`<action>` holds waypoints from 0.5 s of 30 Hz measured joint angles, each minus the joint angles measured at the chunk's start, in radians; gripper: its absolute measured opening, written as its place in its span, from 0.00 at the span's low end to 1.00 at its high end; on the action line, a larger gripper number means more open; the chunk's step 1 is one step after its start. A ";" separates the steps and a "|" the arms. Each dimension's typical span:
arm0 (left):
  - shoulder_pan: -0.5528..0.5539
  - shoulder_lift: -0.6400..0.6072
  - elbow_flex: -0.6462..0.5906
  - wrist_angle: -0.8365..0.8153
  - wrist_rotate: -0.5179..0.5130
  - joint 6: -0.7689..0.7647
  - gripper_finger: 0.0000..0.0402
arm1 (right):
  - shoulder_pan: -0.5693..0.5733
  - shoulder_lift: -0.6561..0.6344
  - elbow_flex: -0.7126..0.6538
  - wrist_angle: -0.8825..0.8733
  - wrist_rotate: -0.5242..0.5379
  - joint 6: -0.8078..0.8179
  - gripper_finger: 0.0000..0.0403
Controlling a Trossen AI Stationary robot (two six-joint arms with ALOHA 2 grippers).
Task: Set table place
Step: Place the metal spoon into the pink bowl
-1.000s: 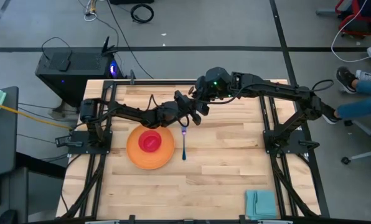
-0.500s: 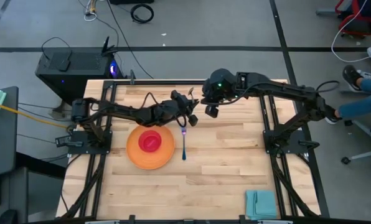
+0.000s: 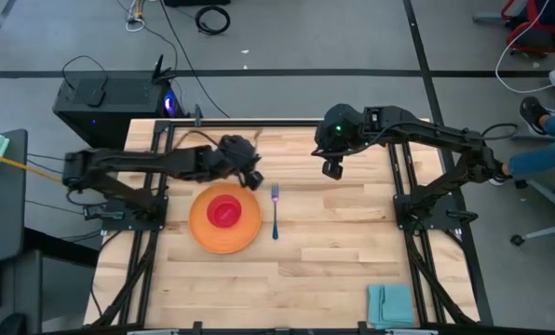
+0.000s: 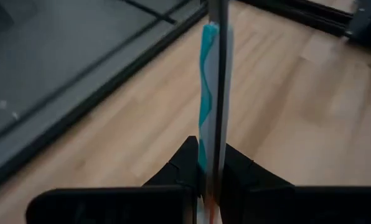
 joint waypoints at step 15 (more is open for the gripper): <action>-0.030 -0.178 0.000 -0.583 0.446 -0.433 0.09 | 0.000 0.001 0.000 -0.021 -0.014 -0.032 0.24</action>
